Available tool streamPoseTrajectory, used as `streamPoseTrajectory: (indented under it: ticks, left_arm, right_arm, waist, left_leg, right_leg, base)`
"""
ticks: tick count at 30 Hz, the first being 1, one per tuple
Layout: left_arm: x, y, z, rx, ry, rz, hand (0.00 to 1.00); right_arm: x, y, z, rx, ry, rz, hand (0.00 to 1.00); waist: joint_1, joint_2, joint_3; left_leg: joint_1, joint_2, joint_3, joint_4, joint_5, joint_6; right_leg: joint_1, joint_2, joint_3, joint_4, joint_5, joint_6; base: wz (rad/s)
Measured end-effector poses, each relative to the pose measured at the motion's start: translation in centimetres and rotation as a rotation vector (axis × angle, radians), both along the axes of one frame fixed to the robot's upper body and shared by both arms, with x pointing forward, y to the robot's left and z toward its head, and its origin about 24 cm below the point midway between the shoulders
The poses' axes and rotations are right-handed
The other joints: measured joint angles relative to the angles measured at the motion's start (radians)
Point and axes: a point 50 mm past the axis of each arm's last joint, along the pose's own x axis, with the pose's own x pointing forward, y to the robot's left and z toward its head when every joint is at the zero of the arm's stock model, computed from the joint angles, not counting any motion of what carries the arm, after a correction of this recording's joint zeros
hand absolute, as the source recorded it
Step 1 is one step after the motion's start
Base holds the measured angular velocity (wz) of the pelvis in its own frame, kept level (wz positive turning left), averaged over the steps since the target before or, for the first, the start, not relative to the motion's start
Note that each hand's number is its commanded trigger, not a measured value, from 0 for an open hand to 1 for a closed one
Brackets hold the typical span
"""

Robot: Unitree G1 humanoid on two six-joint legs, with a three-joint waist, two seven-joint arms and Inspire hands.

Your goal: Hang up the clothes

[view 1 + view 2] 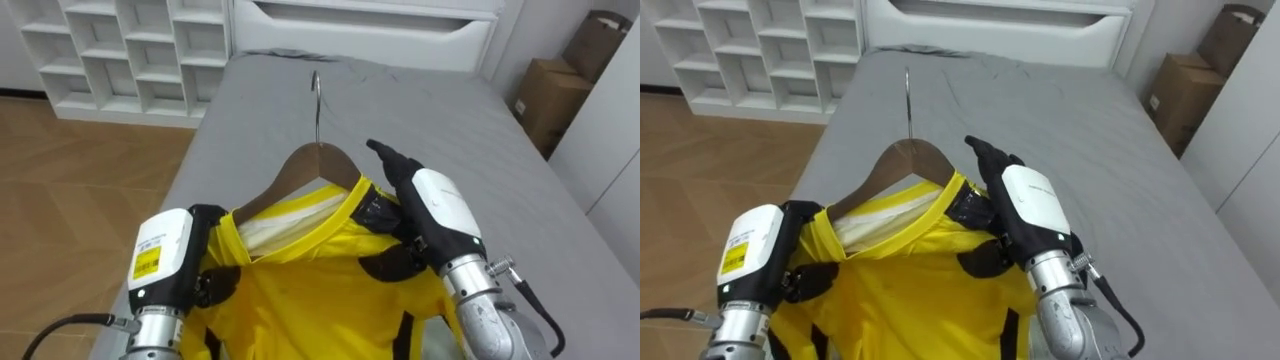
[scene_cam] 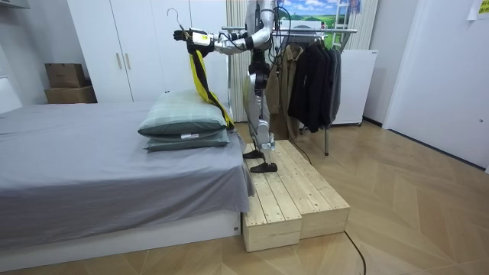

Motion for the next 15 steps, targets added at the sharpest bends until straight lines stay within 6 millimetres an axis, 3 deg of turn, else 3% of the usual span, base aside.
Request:
streamPoseTrajectory:
  ticks: [9, 12, 14, 15]
  left_arm:
    - [0.1, -0.1, 0.8, 0.042, -0.03, -0.01, 1.0]
    - [0.1, -0.1, 0.8, 0.058, -0.031, -0.014, 1.0]
    - [0.2, -0.2, 1.0, 0.075, -0.037, -0.021, 1.0]
    - [0.2, -0.2, 1.2, 0.084, -0.044, -0.025, 1.0]
  right_arm:
    - [0.0, -0.2, -0.3, -0.033, 0.006, -0.007, 0.0]
    - [0.0, -0.3, -0.7, -0.066, 0.015, -0.011, 0.15]
    - [0.0, -0.4, -1.0, -0.089, 0.019, -0.014, 0.46]
    - [0.0, -0.4, -1.0, -0.095, 0.019, -0.015, 0.55]
  waist:
    - [-0.009, 0.005, 0.0002]
    - [-0.009, 0.005, 0.0005]
    - [-0.008, 0.005, 0.0005]
    - [-0.007, 0.005, 0.0006]
  left_leg:
    - [0.004, 0.0, 0.0, 0.003, 0.0, 0.0]
    - [0.003, 0.001, 0.0, 0.003, 0.0, 0.0]
    - [0.002, 0.005, 0.0, 0.003, 0.001, 0.0]
    - [0.001, 0.005, -0.001, 0.003, 0.0, 0.0]
  right_leg:
    - [0.005, -0.002, -0.013, -0.003, 0.0, 0.0]
    - [0.005, -0.003, -0.015, -0.005, 0.0, 0.0]
    - [0.006, -0.003, -0.015, -0.008, 0.0, 0.0]
    - [0.007, -0.003, -0.015, -0.011, 0.0, 0.0]
  base:
    - [0.02]
    - [0.0]
    - [0.0]
    - [0.0]
